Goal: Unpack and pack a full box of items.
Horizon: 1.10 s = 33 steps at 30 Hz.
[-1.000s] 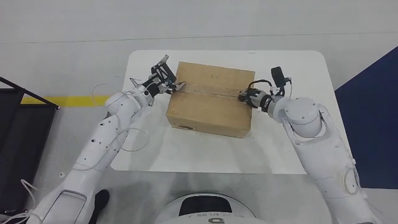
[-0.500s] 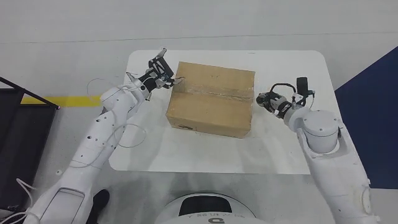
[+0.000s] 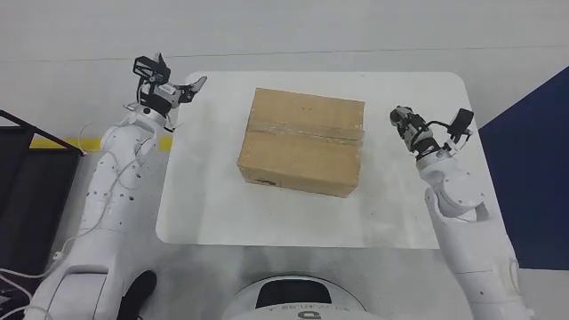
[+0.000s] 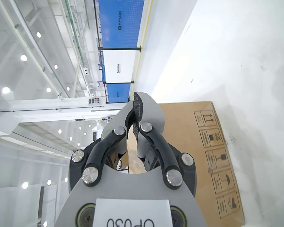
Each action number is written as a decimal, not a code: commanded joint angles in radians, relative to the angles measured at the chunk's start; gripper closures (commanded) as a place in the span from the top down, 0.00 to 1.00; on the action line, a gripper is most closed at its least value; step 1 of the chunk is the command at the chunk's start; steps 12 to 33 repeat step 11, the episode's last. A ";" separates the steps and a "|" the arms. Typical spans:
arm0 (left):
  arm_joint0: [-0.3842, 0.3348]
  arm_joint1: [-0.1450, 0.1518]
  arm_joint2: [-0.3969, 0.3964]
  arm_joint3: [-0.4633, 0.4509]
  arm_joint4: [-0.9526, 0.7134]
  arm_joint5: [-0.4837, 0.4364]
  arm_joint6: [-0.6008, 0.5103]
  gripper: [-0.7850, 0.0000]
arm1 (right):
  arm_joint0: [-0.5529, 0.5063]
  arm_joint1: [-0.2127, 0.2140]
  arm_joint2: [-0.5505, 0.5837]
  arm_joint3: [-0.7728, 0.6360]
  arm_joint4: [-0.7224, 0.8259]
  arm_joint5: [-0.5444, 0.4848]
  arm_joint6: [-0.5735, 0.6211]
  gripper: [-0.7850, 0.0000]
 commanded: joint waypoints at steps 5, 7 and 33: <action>-0.020 -0.004 0.002 0.056 -0.044 -0.009 -0.023 1.00 | 0.039 -0.005 -0.010 0.086 0.037 -0.070 0.026 0.11; -0.020 -0.004 0.002 0.054 -0.042 -0.009 -0.022 1.00 | 0.038 -0.005 -0.010 0.080 0.036 -0.065 0.026 0.29; -0.019 -0.004 0.002 0.053 -0.042 -0.009 -0.022 1.00 | 0.038 -0.005 -0.010 0.079 0.035 -0.064 0.025 0.60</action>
